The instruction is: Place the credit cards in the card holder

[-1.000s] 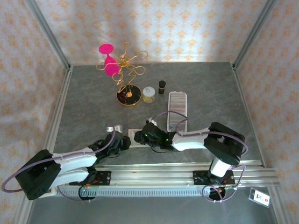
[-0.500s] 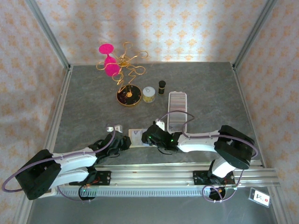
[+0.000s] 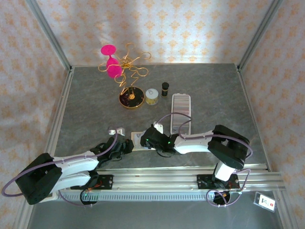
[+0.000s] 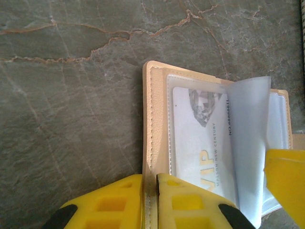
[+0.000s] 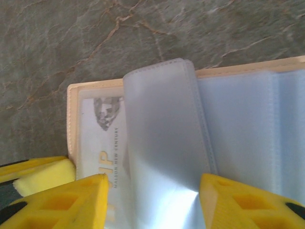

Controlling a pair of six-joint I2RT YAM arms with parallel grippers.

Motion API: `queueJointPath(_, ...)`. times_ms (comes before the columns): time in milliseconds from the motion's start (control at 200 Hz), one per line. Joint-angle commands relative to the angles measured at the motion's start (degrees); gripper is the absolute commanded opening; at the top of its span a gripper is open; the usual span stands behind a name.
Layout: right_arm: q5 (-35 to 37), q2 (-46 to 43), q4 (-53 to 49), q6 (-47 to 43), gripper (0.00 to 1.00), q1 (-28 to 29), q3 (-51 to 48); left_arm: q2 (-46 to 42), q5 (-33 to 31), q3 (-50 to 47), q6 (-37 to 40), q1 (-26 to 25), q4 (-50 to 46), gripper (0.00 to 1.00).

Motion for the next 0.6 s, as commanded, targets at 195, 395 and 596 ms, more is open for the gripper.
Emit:
queueJointPath(195,-4.91,1.73,5.23,2.37,0.53,0.8,0.58,-0.12,4.21,-2.53,-1.28,-0.97,-0.84,0.13)
queueJointPath(395,-4.82,-0.03,8.44,3.87,0.52,0.94,-0.65,-0.12,4.3,-2.64,-1.37,-0.94,-0.6,0.12)
queueJointPath(596,-5.4,0.11,9.78,4.4,0.52,0.91,-0.71,0.09,4.43,-2.73,-1.45,-1.02,-0.05,0.12)
